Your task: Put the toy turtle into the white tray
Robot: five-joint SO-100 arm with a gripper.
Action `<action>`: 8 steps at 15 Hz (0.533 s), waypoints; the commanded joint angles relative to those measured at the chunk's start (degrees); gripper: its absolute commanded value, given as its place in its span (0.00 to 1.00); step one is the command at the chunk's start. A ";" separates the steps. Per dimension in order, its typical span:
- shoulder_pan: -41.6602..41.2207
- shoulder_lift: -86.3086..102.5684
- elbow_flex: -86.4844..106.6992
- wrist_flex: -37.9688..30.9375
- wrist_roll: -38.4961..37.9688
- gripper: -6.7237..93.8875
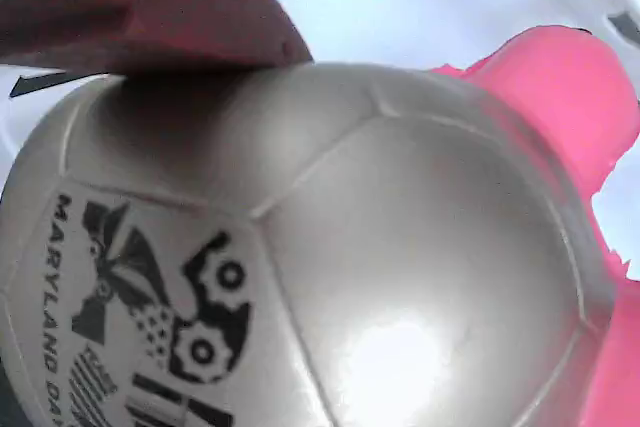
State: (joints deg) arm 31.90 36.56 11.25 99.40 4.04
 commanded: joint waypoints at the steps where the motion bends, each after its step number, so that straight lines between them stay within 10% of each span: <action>1: 0.70 2.02 -4.04 2.72 -0.18 0.06; 5: 1.67 1.32 -4.39 2.81 -0.53 0.10; 8: 2.99 1.05 -3.60 2.72 -1.14 0.41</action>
State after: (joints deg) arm 33.31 34.37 9.67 99.58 2.81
